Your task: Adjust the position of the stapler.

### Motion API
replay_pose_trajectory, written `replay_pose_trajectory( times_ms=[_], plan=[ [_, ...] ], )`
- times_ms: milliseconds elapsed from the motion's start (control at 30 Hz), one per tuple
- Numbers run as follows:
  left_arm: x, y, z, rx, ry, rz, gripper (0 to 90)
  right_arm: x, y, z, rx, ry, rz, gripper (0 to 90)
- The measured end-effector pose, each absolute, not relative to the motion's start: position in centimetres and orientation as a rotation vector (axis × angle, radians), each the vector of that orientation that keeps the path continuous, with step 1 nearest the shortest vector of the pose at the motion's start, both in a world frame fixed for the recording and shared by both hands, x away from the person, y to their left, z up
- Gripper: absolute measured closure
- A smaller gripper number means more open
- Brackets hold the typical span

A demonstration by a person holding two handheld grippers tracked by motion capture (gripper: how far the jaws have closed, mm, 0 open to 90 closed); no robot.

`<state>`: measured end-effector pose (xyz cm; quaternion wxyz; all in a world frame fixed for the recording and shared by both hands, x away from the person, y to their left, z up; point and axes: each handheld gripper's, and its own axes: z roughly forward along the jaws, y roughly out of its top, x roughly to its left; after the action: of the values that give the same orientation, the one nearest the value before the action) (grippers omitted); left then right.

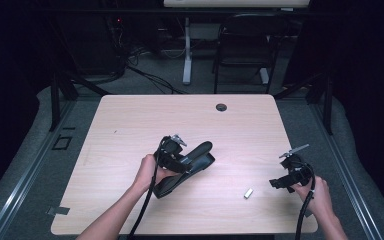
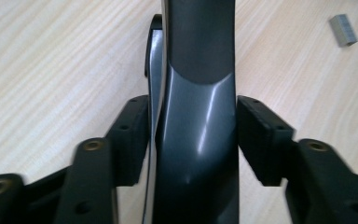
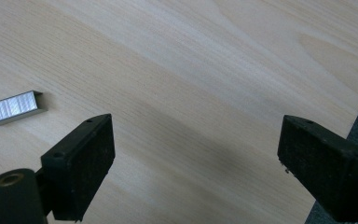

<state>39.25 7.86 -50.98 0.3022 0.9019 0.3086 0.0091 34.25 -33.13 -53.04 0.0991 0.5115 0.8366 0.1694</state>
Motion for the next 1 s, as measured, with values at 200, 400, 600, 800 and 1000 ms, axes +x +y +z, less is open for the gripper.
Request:
replay_pose_trajectory(
  times_ms=[200,400,600,800,1000],
  plan=[
    [38.8,8.4,-51.4,2.396,0.883,0.041,39.1,34.3,-33.1,-53.0,1.508,2.475,0.487,10.5],
    [38.8,7.8,-51.9,2.424,0.868,0.041,51.0,34.3,-33.1,-53.0,1.502,2.502,0.474,10.5],
    [38.8,7.7,-51.8,2.465,0.787,0.055,52.5,34.3,-33.0,-53.0,1.509,2.493,0.496,10.6],
    [38.9,7.7,-51.8,2.516,0.610,0.032,52.7,34.3,-32.9,-53.1,1.504,2.499,0.484,10.7],
    [38.8,7.5,-51.8,2.527,0.528,0.031,52.9,34.3,-32.8,-53.1,1.501,2.512,0.471,10.8]
  ],
)
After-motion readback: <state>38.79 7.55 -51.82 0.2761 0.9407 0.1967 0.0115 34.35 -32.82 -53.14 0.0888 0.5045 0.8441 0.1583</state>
